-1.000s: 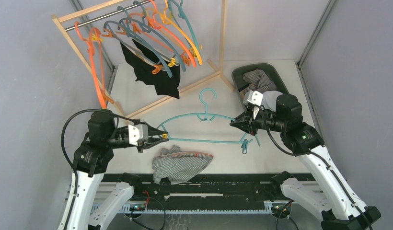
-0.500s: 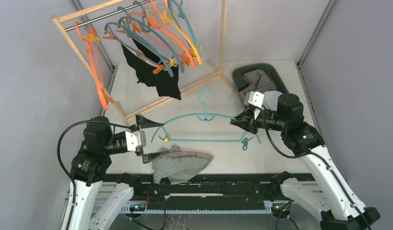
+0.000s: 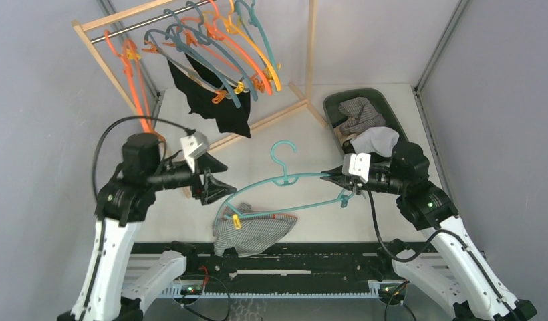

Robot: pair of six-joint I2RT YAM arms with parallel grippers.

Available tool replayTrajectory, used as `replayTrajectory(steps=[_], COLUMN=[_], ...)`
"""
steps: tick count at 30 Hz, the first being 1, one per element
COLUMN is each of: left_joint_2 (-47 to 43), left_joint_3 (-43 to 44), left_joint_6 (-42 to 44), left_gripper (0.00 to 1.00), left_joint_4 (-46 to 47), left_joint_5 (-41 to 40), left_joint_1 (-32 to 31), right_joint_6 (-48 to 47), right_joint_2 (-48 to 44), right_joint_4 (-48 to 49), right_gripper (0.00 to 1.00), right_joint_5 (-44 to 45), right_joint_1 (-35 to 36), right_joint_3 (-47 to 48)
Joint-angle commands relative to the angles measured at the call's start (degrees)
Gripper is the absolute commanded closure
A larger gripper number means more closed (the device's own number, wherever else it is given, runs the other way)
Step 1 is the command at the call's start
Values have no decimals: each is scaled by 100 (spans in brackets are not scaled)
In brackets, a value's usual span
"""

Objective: Remove the underwear clipped to the hanger
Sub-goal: Place the hanger at the clothesline.

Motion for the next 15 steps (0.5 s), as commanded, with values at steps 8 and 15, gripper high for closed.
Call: replayTrajectory(steps=[8,15], left_joint_2=[445,263], left_joint_3=[-473,-592], left_joint_6=[-410,-499], left_gripper=[44,36], left_joint_4=[-579,-323], left_joint_5=[970,914], left_joint_1=[-22,-23], right_joint_6=[-244,-582], right_joint_2=[-51,35], right_joint_4=[498,141], right_gripper=[100,100], right_joint_5=[181,-31], right_joint_1=[172,188], right_joint_3=[30,35])
